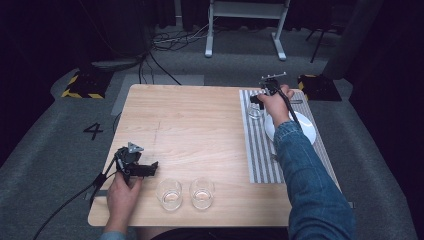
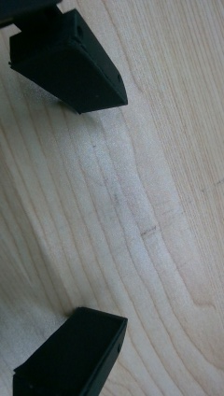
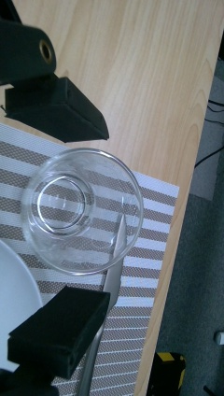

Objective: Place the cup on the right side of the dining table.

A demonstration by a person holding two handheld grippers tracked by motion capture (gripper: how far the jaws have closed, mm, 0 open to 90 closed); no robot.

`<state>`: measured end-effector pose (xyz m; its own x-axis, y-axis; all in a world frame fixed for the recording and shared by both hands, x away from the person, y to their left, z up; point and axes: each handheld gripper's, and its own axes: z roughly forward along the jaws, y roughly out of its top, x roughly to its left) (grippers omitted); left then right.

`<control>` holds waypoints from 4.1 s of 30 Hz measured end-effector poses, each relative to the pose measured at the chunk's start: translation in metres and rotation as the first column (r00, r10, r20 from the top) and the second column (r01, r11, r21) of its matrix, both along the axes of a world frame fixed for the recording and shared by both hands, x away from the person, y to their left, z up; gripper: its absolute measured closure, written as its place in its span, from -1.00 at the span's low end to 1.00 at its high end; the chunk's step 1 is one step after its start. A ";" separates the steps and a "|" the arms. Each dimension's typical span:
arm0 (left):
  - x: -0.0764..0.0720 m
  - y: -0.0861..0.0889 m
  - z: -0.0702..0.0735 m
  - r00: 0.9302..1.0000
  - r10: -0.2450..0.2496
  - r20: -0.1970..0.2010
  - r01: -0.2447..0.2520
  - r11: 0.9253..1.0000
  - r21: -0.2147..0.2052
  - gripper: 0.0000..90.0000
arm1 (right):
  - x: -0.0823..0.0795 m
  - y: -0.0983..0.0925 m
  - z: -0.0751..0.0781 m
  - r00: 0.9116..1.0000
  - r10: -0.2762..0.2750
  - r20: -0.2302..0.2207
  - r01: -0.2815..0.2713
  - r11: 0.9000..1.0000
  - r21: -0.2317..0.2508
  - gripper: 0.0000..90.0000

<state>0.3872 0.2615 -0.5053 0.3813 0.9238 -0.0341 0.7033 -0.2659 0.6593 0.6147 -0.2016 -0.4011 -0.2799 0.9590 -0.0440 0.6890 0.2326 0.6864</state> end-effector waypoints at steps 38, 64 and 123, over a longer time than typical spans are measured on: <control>0.000 0.000 0.000 1.000 -0.005 0.001 0.005 1.000 0.001 -0.99 | -0.131 -0.034 0.047 0.963 0.269 0.007 -0.269 0.961 0.065 -0.57; 0.001 0.000 0.000 1.000 -0.009 0.001 0.009 1.000 0.004 -0.99 | -0.205 -0.078 0.030 0.947 0.320 0.037 -0.322 0.943 0.080 -0.57; 0.001 0.000 0.000 1.000 -0.009 0.001 0.009 1.000 0.003 -0.99 | -0.291 -0.110 -0.103 0.942 0.330 0.061 -0.333 0.942 0.048 -0.63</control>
